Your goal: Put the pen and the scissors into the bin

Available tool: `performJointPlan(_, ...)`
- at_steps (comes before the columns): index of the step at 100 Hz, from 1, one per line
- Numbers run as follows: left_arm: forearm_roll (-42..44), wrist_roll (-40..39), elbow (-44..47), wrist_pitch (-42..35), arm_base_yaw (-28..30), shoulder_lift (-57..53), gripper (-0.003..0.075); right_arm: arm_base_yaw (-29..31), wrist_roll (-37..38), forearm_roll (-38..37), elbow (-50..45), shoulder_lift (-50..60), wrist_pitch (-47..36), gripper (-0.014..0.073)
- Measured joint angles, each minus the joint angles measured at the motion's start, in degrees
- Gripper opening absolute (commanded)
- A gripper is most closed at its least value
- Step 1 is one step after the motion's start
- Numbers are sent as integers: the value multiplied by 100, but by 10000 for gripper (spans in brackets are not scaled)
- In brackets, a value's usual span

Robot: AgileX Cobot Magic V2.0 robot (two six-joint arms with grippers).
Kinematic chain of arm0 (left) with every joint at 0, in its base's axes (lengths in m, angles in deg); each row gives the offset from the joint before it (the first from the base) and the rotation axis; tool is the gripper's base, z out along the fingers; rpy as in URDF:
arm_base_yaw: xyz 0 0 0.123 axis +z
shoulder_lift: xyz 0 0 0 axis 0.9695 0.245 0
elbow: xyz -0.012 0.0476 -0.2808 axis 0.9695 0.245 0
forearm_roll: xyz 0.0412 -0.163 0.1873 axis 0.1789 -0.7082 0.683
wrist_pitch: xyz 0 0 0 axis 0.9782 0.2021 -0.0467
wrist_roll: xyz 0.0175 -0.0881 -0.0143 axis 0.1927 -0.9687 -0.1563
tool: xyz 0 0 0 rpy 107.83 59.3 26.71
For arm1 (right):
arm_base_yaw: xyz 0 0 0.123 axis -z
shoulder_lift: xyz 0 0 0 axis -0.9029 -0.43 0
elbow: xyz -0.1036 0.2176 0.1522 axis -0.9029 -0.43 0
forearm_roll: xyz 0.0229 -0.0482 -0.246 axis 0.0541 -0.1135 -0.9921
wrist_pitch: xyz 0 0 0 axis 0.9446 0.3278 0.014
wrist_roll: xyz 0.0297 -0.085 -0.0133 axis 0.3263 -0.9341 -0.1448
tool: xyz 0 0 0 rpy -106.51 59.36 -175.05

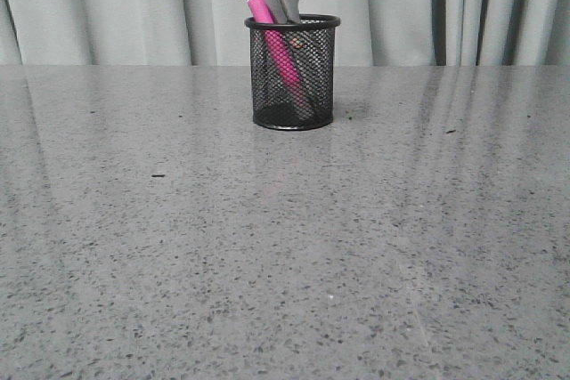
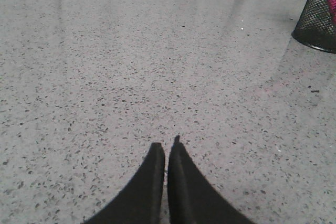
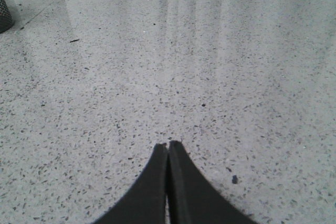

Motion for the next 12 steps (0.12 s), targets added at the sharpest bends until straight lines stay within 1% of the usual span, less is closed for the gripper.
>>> performJointPlan(12, 0, 0, 0, 0, 0, 0, -20, 0, 0, 0, 0, 0, 0, -66)
